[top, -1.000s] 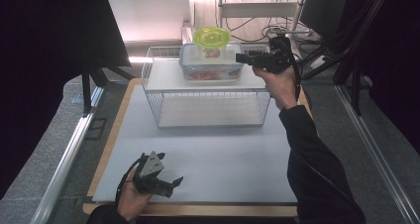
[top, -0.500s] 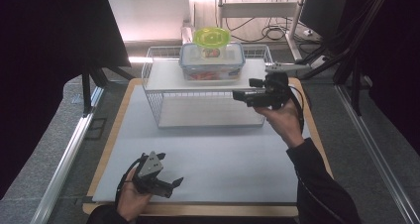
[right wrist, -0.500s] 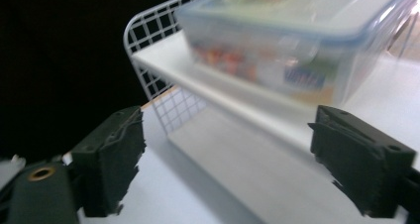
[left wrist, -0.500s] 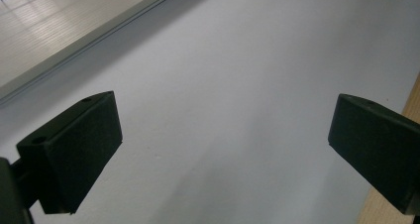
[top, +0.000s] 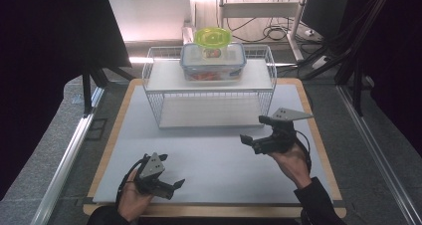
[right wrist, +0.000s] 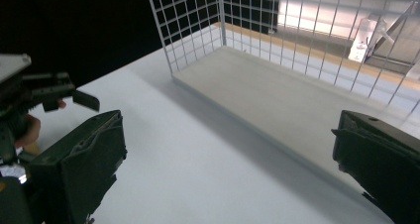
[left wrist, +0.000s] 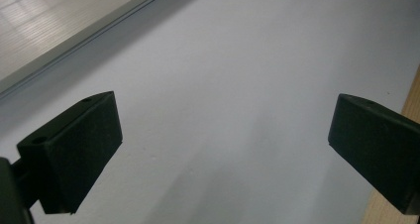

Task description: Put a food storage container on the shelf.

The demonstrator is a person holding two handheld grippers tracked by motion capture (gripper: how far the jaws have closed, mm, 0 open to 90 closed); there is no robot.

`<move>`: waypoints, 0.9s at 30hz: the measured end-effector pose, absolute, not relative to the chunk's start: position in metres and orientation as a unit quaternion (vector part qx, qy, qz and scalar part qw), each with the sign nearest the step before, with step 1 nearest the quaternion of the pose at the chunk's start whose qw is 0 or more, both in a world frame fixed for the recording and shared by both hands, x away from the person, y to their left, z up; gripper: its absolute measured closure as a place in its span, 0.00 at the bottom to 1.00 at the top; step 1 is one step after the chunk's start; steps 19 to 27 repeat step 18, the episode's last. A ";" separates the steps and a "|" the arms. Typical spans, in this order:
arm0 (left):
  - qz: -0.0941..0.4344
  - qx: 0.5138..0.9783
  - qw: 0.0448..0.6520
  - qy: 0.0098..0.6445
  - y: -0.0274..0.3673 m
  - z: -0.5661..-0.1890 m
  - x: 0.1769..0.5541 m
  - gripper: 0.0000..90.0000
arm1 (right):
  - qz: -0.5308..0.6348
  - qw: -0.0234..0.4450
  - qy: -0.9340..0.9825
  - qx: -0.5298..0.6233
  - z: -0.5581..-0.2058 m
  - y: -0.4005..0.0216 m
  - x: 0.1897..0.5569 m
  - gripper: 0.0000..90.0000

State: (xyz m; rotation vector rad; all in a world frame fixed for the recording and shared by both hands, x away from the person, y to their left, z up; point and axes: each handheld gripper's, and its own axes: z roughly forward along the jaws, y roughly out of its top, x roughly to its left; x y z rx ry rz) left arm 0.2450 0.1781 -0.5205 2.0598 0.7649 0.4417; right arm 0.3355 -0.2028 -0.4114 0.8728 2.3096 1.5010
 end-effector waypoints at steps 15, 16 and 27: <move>0.177 0.844 0.414 0.293 0.175 -0.527 0.247 0.00 | 0.427 0.151 0.830 0.326 -0.492 -0.217 0.303 0.00; 0.177 0.844 0.412 0.292 0.175 -0.527 0.247 0.00 | 0.421 0.152 0.832 0.327 -0.494 -0.216 0.304 0.00; 0.177 0.844 0.413 0.293 0.175 -0.527 0.247 0.00 | 0.413 0.151 0.836 0.329 -0.497 -0.215 0.305 0.00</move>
